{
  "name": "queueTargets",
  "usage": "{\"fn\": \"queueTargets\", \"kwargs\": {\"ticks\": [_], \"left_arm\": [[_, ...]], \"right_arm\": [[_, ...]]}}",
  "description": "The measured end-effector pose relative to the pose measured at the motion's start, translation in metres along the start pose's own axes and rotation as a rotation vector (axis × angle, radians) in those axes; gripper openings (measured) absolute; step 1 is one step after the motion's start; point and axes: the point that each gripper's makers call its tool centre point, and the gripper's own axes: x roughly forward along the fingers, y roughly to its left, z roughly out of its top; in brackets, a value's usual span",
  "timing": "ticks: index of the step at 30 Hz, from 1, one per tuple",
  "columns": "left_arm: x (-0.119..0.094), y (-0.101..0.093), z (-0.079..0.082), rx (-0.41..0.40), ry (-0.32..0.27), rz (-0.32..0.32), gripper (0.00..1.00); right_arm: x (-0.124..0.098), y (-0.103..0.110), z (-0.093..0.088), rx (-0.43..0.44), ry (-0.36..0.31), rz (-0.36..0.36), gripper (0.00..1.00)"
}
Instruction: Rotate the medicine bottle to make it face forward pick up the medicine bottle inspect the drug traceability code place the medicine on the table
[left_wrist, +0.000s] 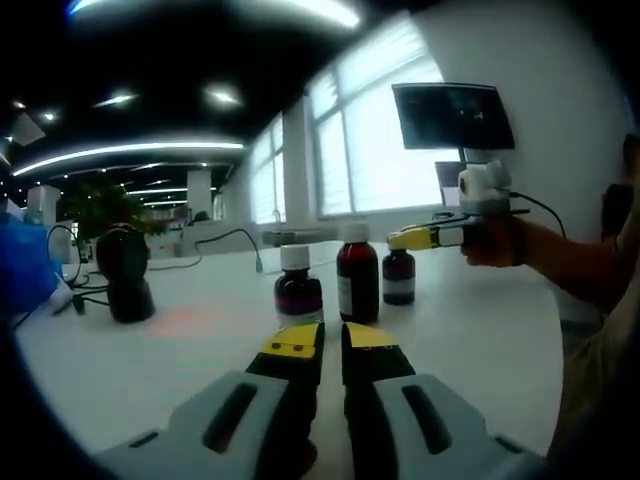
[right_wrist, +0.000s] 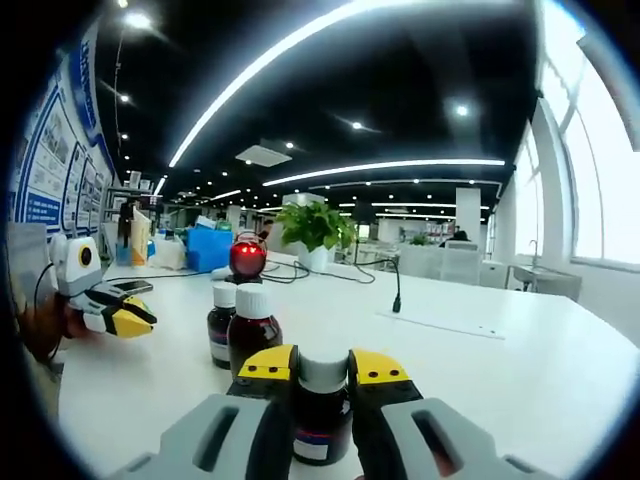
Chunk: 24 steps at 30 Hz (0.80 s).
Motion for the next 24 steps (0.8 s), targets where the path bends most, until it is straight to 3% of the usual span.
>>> {"fn": "queueTargets", "kwargs": {"ticks": [24], "left_arm": [[-0.0007,-0.0013,0.0010,0.000,-0.002,-0.002,0.00]], "right_arm": [[-0.0039,0.0055,0.0024,-0.075,0.003,-0.130,0.17]]}}
